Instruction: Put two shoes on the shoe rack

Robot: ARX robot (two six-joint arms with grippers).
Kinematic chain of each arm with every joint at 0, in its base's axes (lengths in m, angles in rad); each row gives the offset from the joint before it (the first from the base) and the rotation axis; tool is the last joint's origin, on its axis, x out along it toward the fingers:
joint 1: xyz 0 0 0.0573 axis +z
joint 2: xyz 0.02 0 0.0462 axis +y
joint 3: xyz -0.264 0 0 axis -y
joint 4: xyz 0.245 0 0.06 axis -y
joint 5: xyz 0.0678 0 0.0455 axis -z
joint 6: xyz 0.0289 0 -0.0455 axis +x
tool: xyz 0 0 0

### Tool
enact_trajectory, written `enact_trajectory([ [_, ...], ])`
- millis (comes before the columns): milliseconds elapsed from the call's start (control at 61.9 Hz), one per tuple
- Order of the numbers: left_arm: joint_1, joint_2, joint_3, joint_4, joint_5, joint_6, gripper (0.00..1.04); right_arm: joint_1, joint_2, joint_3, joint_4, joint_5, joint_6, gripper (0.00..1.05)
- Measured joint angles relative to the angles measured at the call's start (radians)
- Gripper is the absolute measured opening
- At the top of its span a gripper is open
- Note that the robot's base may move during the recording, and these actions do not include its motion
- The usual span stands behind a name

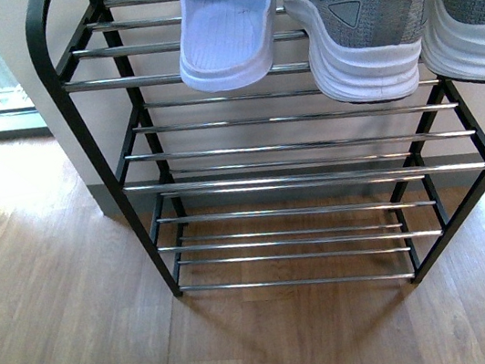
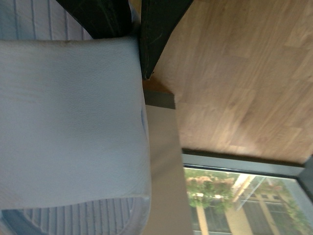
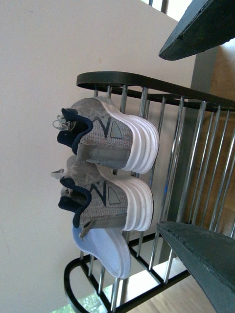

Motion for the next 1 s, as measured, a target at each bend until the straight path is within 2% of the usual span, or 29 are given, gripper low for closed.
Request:
enact_trajectory([
  [113,0.019,0.214,0.184,-0.006,0.113,0.0,0.02,0.0,0.0,0.0,0.0,0.0,0.0,0.95],
  [226,0.017,0.414,0.374,-0.052,0.175,0.028,0.02,0.0,0.0,0.0,0.0,0.0,0.0,0.95],
  [469,-0.026,0.789,0.801,-0.187,0.227,0.038,0.02,0.0,0.0,0.0,0.0,0.0,0.0,0.95],
  [727,-0.065,1.046,1.111,-0.328,0.18,0.039,0.02,0.0,0.0,0.0,0.0,0.0,0.0,0.95],
  [1002,-0.055,1.163,1.259,-0.426,0.13,0.042,0.02,0.0,0.0,0.0,0.0,0.0,0.0,0.95],
])
